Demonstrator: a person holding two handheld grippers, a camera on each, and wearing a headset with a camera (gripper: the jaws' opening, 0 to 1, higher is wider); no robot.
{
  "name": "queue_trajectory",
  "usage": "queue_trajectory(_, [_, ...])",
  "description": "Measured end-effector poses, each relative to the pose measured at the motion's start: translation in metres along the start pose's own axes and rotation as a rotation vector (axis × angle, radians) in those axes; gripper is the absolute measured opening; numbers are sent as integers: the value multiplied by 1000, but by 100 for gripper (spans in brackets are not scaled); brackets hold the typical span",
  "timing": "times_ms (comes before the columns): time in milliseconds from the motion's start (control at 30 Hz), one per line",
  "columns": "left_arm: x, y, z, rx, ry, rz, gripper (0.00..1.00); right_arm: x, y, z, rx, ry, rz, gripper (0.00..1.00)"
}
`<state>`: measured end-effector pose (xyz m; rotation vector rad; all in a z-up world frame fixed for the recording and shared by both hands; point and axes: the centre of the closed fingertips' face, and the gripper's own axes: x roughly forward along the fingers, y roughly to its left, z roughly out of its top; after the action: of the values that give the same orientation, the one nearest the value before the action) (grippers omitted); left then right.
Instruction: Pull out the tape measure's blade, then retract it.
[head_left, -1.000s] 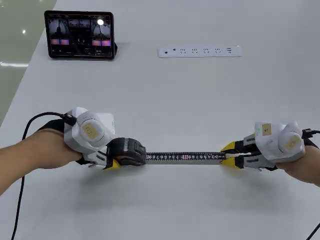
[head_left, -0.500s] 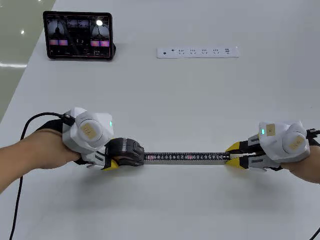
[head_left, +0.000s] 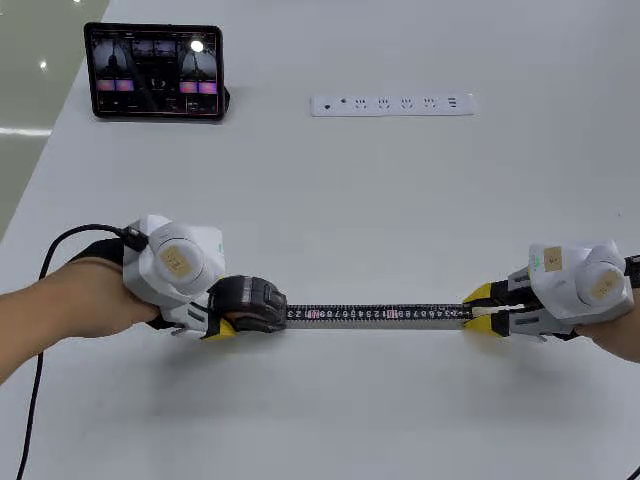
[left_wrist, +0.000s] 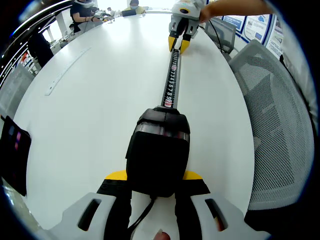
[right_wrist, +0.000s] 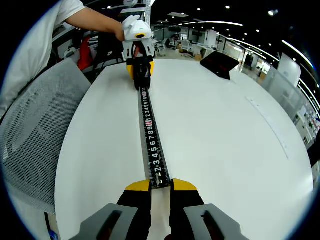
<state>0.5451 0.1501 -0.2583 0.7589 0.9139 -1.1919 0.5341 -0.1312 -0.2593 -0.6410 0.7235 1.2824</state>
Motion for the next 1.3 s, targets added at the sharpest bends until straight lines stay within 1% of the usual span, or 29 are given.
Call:
queue_trajectory(400, [-1,-2,1,0,-4,2,28,-9,-3,-17,2,37,-5,9])
queue_trajectory(600, [-1,-1,1,5,-12,7,28,-8,-4,-16,4,39,-5,10])
queue_trajectory(767, [0,0,3,2,-21,17,28,-6,-4,-15,19,56,15,10])
queue_trajectory(967, [0,0,4,3,-22,22,29,-5,-4,-17,9,81,30,11])
queue_trajectory(1133, [-1,0,5,10,-23,27,29,-5,-4,-17,-4,100,38,11])
queue_trajectory(1300, [-2,0,5,10,-31,46,29,-5,-5,-20,5,105,37,11])
